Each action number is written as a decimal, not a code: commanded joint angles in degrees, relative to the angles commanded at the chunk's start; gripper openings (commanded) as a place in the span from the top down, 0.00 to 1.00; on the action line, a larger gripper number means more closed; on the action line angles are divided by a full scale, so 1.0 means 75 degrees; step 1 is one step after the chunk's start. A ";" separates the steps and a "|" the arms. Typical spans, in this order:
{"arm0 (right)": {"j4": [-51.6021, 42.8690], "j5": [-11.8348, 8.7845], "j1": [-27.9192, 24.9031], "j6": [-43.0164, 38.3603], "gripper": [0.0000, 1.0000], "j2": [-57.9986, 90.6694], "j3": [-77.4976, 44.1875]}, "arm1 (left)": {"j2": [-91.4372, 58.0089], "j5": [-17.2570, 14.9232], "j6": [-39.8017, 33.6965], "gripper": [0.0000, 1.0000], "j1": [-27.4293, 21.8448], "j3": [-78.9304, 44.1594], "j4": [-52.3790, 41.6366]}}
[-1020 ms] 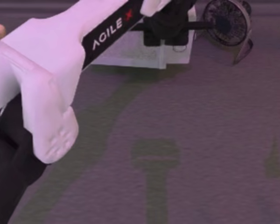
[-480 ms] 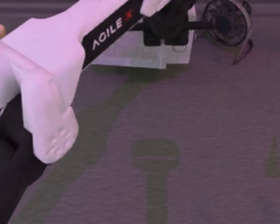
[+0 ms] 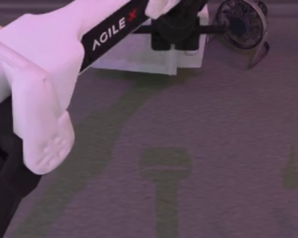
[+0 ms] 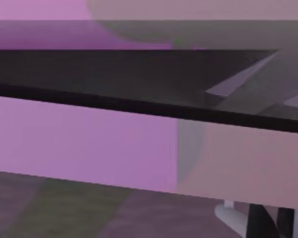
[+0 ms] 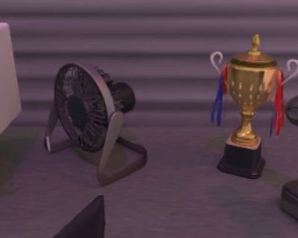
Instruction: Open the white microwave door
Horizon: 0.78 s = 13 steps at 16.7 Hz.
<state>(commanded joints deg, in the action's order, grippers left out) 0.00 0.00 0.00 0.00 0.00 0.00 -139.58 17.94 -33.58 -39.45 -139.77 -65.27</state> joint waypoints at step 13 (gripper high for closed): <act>0.0000 0.0000 0.0000 0.0000 0.00 0.0000 0.0000 | 0.0814 -0.0211 0.0430 1.00 0.0035 0.1463 0.0783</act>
